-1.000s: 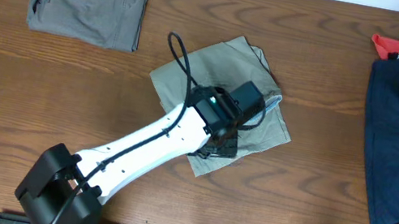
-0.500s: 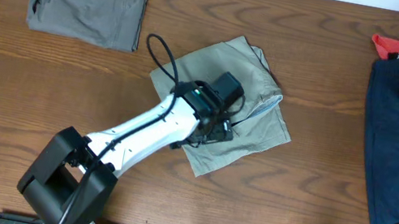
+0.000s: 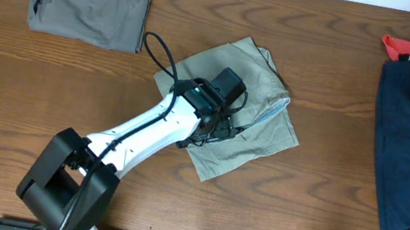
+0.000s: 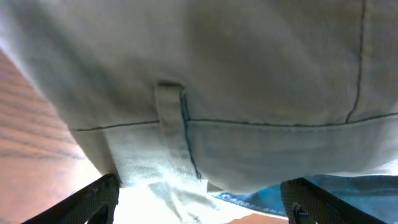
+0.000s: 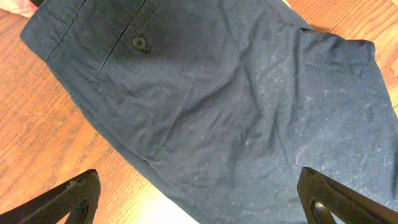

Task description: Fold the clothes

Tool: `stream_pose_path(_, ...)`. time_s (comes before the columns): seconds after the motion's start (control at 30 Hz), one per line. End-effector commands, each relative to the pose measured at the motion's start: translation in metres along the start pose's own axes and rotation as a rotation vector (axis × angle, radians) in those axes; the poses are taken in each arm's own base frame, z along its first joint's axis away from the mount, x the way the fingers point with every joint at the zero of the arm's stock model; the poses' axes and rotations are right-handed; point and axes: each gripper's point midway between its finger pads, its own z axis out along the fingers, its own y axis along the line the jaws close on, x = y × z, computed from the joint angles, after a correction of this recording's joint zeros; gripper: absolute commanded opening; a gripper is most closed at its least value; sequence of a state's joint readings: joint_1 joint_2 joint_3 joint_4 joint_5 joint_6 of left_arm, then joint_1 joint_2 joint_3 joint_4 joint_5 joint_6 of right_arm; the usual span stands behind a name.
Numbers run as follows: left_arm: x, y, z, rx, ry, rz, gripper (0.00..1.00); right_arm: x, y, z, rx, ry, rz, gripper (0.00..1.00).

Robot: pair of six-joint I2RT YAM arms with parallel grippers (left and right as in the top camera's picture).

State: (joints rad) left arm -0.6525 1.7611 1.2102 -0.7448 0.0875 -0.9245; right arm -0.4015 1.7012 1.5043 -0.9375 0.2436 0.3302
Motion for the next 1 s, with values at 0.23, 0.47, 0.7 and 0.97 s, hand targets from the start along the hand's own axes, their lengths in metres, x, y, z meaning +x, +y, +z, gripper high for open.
stream_pose_path(0.23,0.009,0.005,0.023,-0.008,0.046,-0.023,0.65,-0.004,-0.001,0.0,0.011,-0.011,0.014,0.99)
stream_pose_path(0.47,0.009,0.005,0.023,-0.009,0.048,-0.022,0.26,-0.004,-0.001,0.0,0.011,-0.011,0.014,0.99)
stream_pose_path(0.7,0.011,0.007,0.015,-0.017,0.055,0.011,0.06,-0.004,-0.001,0.0,0.011,-0.011,0.014,0.99)
stream_pose_path(0.97,0.018,-0.001,-0.04,0.027,0.031,0.102,0.06,-0.004,-0.001,0.0,0.011,-0.011,0.014,0.99)
